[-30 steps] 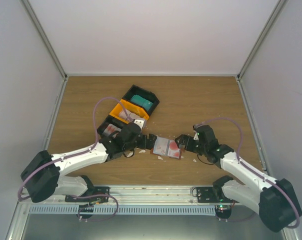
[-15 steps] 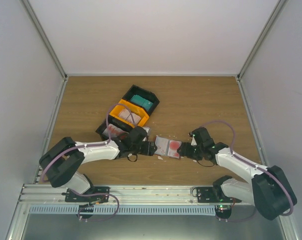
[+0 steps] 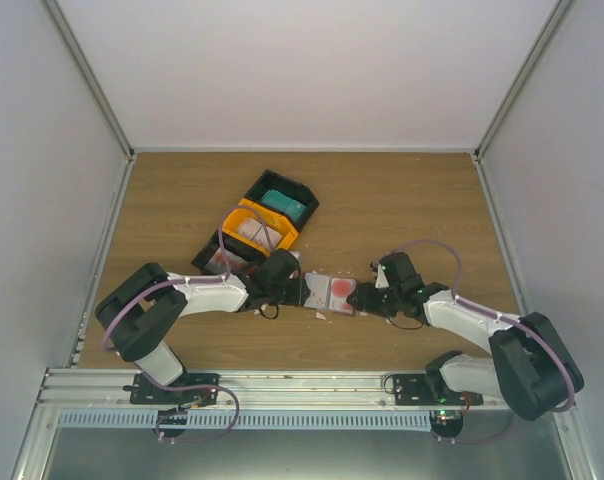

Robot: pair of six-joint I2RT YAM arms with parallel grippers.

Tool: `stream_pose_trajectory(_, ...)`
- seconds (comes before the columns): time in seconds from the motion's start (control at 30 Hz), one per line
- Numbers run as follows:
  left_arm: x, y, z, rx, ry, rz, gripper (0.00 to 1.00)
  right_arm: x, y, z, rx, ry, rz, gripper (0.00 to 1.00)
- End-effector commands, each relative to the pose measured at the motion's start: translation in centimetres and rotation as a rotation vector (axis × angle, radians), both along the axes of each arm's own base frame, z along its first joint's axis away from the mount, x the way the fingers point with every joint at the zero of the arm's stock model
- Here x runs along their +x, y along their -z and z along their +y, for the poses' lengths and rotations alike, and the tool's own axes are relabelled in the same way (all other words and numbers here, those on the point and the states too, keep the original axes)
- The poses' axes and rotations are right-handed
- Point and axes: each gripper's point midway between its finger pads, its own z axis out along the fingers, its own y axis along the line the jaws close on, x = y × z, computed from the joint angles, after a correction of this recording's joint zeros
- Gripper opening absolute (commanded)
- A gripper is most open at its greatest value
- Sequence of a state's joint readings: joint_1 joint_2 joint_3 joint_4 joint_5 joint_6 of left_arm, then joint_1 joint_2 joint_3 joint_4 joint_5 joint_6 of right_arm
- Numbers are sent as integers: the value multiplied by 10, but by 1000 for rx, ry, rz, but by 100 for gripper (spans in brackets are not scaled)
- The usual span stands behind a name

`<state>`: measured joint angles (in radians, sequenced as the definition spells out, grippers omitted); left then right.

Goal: Put the credit cards into the card holder
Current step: Close the card holder at the center of the board.

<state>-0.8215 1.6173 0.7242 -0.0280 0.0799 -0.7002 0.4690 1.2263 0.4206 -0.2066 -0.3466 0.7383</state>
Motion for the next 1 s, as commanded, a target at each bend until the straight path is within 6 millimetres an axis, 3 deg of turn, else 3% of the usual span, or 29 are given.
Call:
stream_pose_trajectory(0.0,2,8,-1,6,2,20,39,-5,10,0,19,4,27,48)
stream_pose_trajectory(0.07,1,9,-1,9,4,24,37,-1,8,-1,9,22,12,48)
stream_pose_trajectory(0.23,3,10,4,32,-10,21,37,11,5,-35,-180,128,-28,46)
stream_pose_trajectory(0.3,3,10,4,30,-10,19,37,11,5,-40,-213,127,-33,46)
stream_pose_trajectory(0.5,4,11,4,27,-11,24,37,12,12,-30,-183,91,-8,40)
stream_pose_trajectory(0.7,3,11,2,13,-3,31,36,15,13,-21,-138,80,-11,24)
stream_pose_trajectory(0.9,-1,11,-2,-13,20,39,36,21,-2,-20,-129,84,-47,1)
stream_pose_trajectory(0.97,-2,11,-5,-28,34,42,36,23,-9,-21,-132,86,-57,1)
